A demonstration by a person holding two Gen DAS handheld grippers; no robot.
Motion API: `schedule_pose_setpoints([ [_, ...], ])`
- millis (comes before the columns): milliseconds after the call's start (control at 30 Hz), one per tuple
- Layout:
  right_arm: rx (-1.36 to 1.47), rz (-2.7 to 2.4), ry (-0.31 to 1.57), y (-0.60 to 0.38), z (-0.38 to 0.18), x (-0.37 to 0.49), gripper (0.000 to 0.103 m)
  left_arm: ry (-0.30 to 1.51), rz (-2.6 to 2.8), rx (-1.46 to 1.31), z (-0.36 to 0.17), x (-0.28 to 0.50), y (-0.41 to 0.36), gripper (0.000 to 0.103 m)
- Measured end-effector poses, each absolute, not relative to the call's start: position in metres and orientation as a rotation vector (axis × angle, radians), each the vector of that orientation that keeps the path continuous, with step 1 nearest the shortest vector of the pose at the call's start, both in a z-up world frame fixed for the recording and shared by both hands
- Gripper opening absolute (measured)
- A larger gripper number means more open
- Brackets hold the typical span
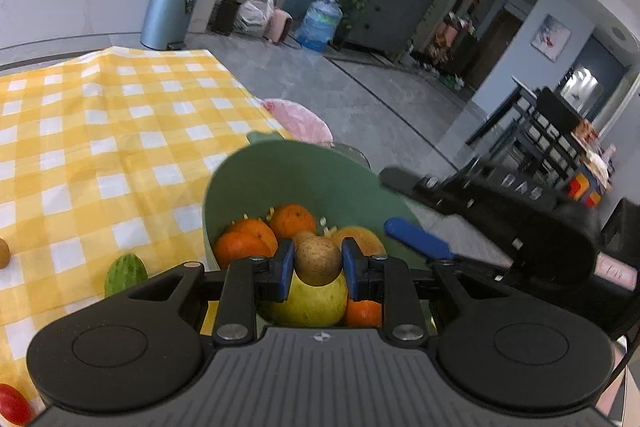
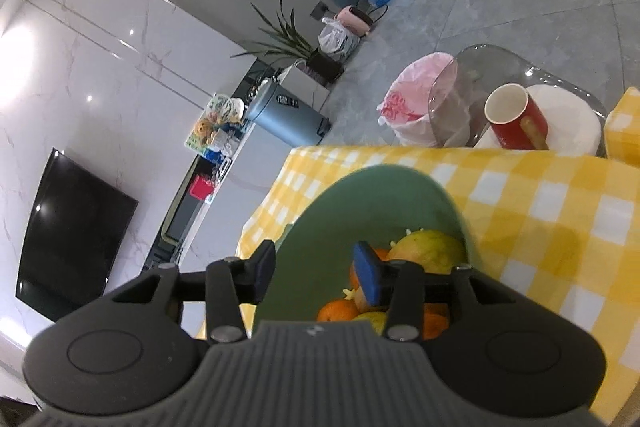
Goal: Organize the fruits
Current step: 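Carry both fruits over the green colander and open both tools, then withdraw both tools from the colander back over the table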
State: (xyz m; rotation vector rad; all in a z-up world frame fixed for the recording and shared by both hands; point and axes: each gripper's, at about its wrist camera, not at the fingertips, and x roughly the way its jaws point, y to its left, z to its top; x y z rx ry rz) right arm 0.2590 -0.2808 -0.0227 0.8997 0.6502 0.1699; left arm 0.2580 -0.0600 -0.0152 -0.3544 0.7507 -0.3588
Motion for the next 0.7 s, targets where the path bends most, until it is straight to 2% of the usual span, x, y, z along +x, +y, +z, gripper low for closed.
schedule_pose_setpoints([
  [200,0.922,0.180,0.623,-0.289,-0.019,0.254,0.048,0.680,-0.325,-0.216,-0.005,0.241,-0.071,0.028],
  [400,0.903,0.194,0.638,-0.285,-0.016,0.253,0.048,0.681,-0.279,-0.203,-0.002,0.236,-0.067,0.030],
  [533,0.855,0.200,0.654,-0.280,-0.014,0.254,0.049,0.676,-0.227,-0.175,0.002,0.231,-0.065,0.046],
  [700,0.840,0.237,0.693,-0.275,-0.013,0.254,0.060,0.672,-0.194,-0.182,0.009,0.222,-0.058,0.064],
])
